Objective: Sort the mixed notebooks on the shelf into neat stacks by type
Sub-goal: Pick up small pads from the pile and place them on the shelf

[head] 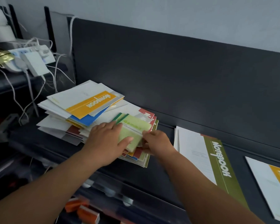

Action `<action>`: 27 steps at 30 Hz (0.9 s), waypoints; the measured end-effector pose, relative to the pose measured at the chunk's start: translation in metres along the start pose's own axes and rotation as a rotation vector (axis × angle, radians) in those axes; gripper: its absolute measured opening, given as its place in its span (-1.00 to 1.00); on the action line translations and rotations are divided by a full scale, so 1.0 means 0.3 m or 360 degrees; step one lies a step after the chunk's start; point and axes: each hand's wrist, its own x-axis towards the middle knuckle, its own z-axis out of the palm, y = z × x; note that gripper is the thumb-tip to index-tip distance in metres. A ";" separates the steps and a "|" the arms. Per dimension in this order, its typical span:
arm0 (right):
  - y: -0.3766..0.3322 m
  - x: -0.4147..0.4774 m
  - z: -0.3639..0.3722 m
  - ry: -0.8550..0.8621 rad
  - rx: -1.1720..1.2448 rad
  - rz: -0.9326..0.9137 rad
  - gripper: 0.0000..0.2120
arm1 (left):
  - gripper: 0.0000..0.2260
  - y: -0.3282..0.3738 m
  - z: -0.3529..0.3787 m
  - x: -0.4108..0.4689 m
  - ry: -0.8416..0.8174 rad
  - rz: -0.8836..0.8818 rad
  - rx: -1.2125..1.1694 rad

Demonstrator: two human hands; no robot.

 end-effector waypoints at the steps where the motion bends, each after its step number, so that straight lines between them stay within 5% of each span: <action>1: -0.006 0.001 0.003 -0.0014 0.0107 0.0058 -0.87 | -0.33 -0.010 -0.004 0.011 -0.0003 -0.0018 -0.0009; 5: -0.021 0.002 0.003 -0.0054 0.0307 0.0206 -0.90 | -0.28 -0.055 0.023 0.040 -0.0147 -0.0117 0.0075; 13: -0.008 0.002 -0.025 -0.0045 0.0534 0.0443 -0.73 | -0.39 -0.020 0.027 0.047 0.0054 0.0165 -0.0109; 18: -0.011 -0.002 -0.041 -0.0071 0.0613 0.0542 -0.80 | -0.45 -0.031 0.037 0.068 -0.0101 -0.0023 -0.0057; 27: 0.024 -0.019 -0.127 -0.0150 0.0557 0.0216 -0.83 | -0.54 0.045 -0.011 0.062 0.0046 -0.0133 -0.0536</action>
